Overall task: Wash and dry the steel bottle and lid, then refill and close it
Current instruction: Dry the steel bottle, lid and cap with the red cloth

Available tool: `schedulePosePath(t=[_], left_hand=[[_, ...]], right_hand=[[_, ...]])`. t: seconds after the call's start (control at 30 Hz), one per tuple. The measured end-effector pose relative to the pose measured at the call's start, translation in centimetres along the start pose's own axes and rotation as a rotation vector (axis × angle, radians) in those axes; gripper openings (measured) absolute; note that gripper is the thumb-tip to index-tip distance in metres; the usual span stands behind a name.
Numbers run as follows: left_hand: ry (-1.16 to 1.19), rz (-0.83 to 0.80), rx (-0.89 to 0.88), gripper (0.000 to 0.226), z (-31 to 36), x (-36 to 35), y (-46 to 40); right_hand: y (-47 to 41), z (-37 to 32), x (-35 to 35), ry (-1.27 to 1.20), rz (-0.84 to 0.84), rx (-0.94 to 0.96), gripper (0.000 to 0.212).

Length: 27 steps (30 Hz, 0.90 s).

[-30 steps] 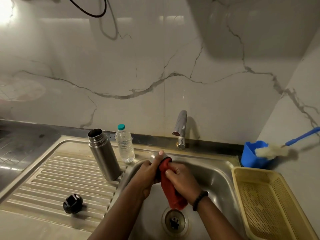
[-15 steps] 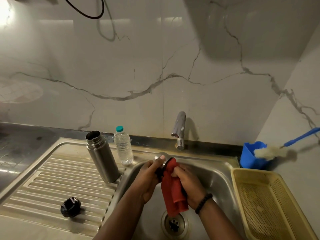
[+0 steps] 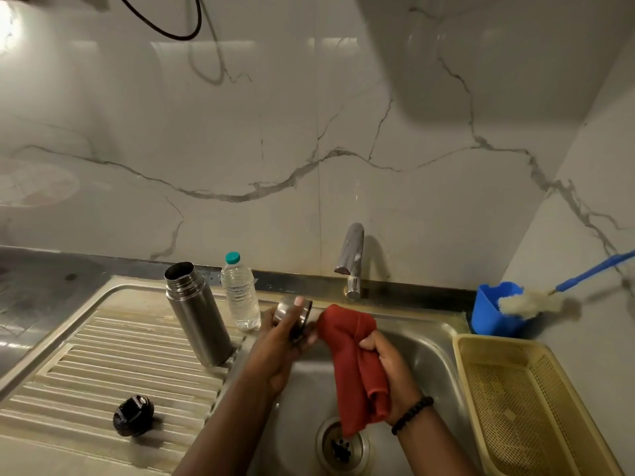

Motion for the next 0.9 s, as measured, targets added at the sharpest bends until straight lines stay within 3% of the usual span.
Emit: schedulePosePath(t=[0.17,0.37,0.43,0.5,0.57,0.67,0.73,0.8,0.9], left_hand=[[-0.141,-0.059,-0.052,0.068,0.1,0.1,0.4],[-0.137,-0.209,-0.023,0.048,-0.1,-1.5,1.2],[-0.100,-0.177,-0.043,0.040,0.2,-1.7,1.1],[-0.081,-0.126,-0.059,0.051,0.3,-1.7,1.4],[-0.126,-0.120,-0.082,0.050,0.5,-2.2,2.0],[-0.221,-0.080,-0.107,0.036,0.2,-2.8,2.6],[-0.243,-0.093,-0.119,0.027,0.2,-3.4,2.9],[-0.225,-0.100,-0.090,0.028,0.3,-4.0,3.0],[-0.274,-0.164,-0.054,0.030,0.1,-5.3,3.3]], right_hand=[[0.9,-1.3,0.0,-0.043,0.069,0.212,0.027],[1.5,-1.7,-2.6,0.127,-0.099,0.306,0.050],[1.1,-1.7,-2.0,0.254,-0.051,0.392,0.040],[1.0,-2.1,-1.8,0.472,-0.016,0.532,0.028],[1.3,-2.8,-2.2,0.826,-0.041,0.768,0.038],[1.1,-3.3,-2.4,1.419,0.091,1.141,0.056],[0.6,-3.1,-2.2,1.653,0.147,1.327,0.059],[0.1,-3.1,-2.0,1.719,0.133,1.378,0.059],[-0.3,-3.1,-1.6,1.587,0.159,1.426,0.051]])
Point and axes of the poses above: each hand's wrist, its own y-axis away from the middle knuckle, its own x-axis out of the back of the hand, z = x × y, the point moved 4 cm from there along -y, towards the middle knuckle, and after that the axes turned 1 degree about -y, right-handed, at the moved point
